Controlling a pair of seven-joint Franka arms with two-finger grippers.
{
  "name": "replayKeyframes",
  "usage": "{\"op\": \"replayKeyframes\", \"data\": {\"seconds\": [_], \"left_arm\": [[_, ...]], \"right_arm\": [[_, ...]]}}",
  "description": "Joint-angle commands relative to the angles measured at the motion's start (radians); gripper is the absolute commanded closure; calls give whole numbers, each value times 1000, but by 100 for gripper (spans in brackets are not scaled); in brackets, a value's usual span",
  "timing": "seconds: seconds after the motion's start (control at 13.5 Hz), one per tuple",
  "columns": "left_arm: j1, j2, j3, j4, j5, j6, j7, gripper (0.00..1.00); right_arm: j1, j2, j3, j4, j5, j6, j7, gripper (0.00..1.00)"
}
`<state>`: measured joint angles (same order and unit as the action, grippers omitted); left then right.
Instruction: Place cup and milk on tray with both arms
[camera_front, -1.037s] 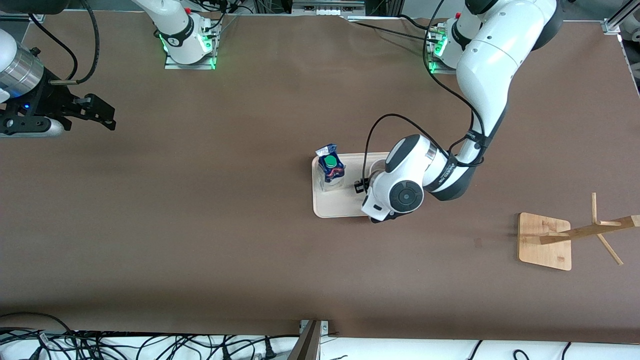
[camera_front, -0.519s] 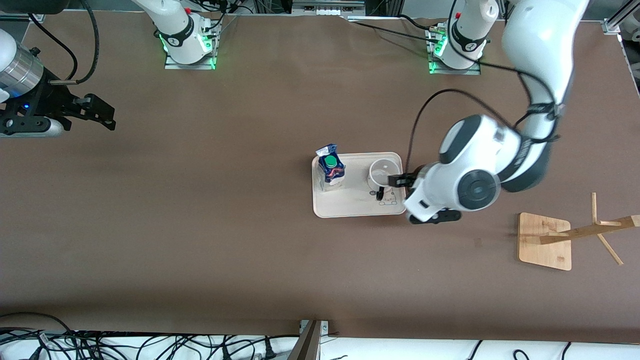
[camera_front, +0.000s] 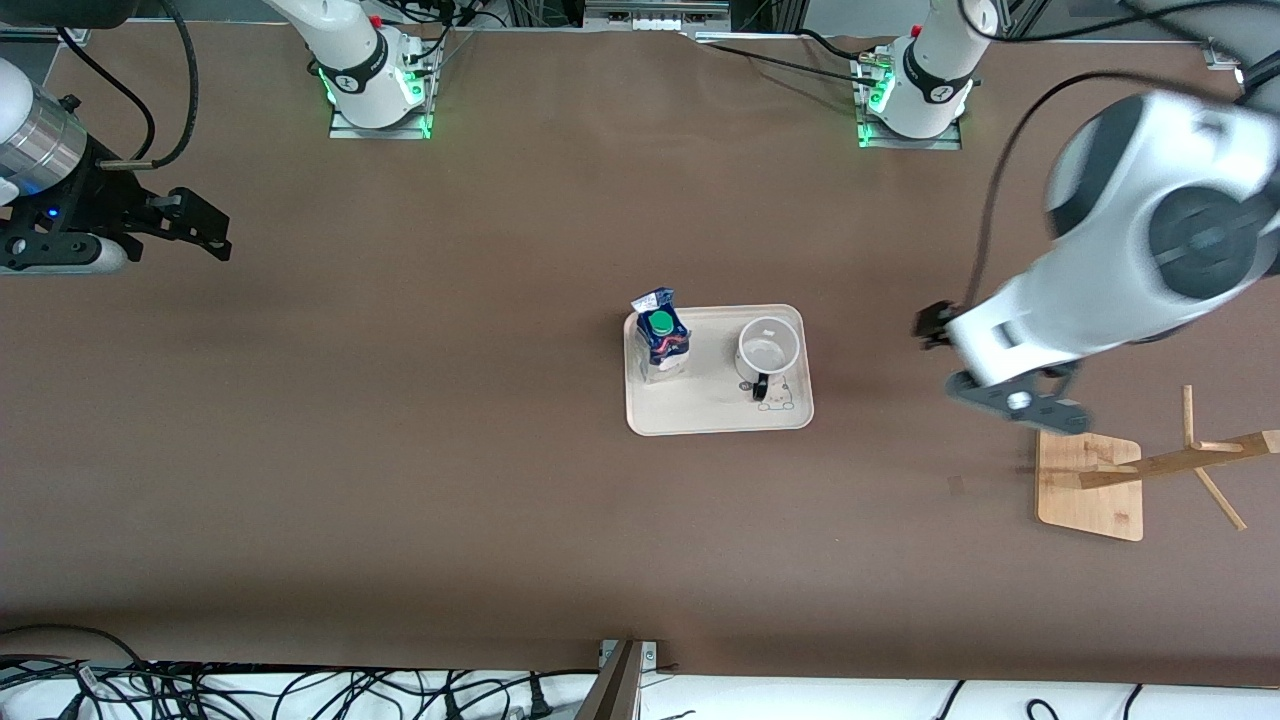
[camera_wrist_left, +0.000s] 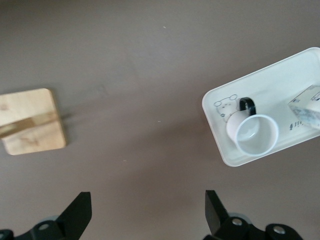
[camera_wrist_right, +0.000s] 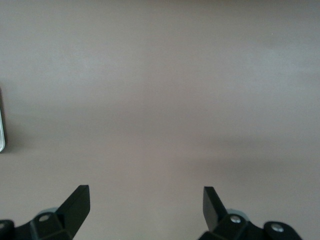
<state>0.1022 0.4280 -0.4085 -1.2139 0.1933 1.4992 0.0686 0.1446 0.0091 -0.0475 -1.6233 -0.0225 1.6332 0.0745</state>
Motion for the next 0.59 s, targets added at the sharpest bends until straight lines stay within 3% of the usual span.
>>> {"op": "replayKeyframes", "data": {"seconds": [0.0, 0.15, 0.3, 0.52], "left_arm": [[68, -60, -10, -21, -2, -8, 100, 0], [76, -122, 16, -48, -49, -4, 116, 0], [4, -228, 145, -146, -77, 9, 112, 0], [-117, -400, 389, -385, -277, 189, 100, 0]], "right_arm": [[-16, 8, 12, 22, -1, -21, -9, 0], [-16, 8, 12, 22, -1, -24, -4, 0], [-16, 8, 12, 22, -1, -24, -4, 0], [-16, 8, 11, 22, -1, -21, -4, 0]]}}
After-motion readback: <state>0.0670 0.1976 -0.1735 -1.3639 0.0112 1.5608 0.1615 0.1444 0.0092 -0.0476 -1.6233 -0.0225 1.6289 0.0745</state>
